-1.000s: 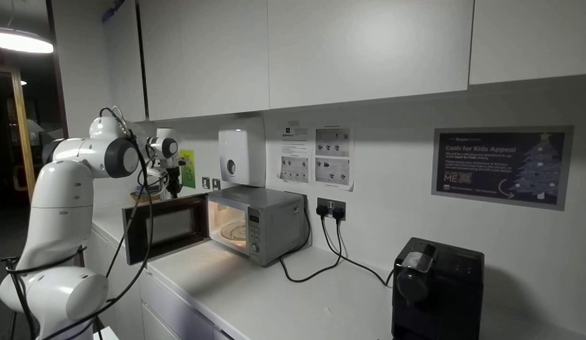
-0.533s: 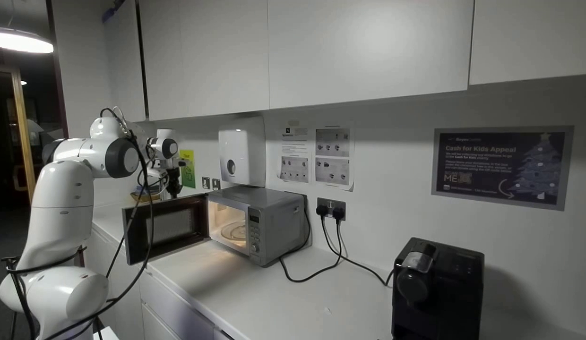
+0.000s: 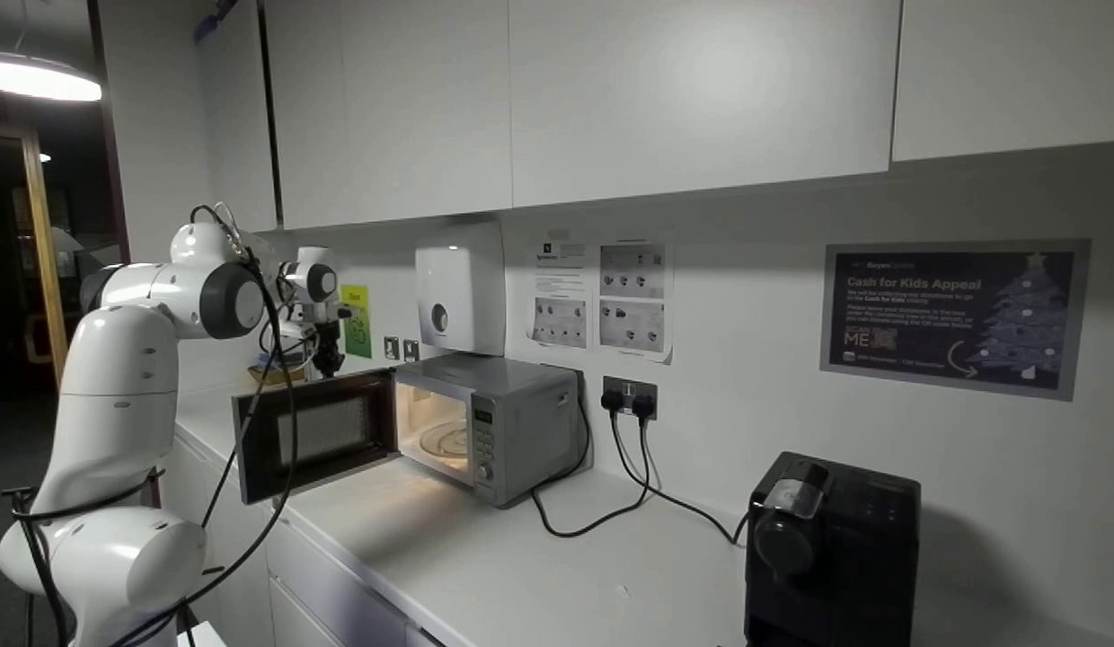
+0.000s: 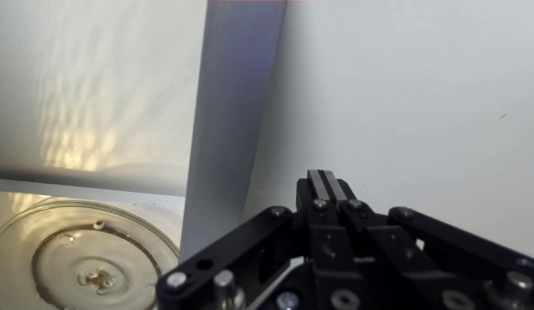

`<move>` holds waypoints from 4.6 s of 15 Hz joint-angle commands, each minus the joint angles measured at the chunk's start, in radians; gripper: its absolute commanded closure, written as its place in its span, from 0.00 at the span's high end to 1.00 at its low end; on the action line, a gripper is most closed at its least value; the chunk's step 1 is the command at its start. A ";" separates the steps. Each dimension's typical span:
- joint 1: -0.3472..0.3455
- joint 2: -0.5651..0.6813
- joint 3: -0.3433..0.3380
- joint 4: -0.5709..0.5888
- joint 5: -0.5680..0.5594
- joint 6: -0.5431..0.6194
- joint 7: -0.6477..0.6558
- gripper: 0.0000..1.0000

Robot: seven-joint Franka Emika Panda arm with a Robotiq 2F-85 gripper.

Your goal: Close the microwave fully

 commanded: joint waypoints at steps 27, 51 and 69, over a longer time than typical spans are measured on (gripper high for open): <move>0.005 -0.123 -0.009 -0.101 0.022 -0.087 0.093 0.00; -0.046 -0.267 -0.005 -0.255 0.037 -0.086 0.120 0.00; -0.081 -0.345 -0.002 -0.338 0.068 -0.080 0.122 0.00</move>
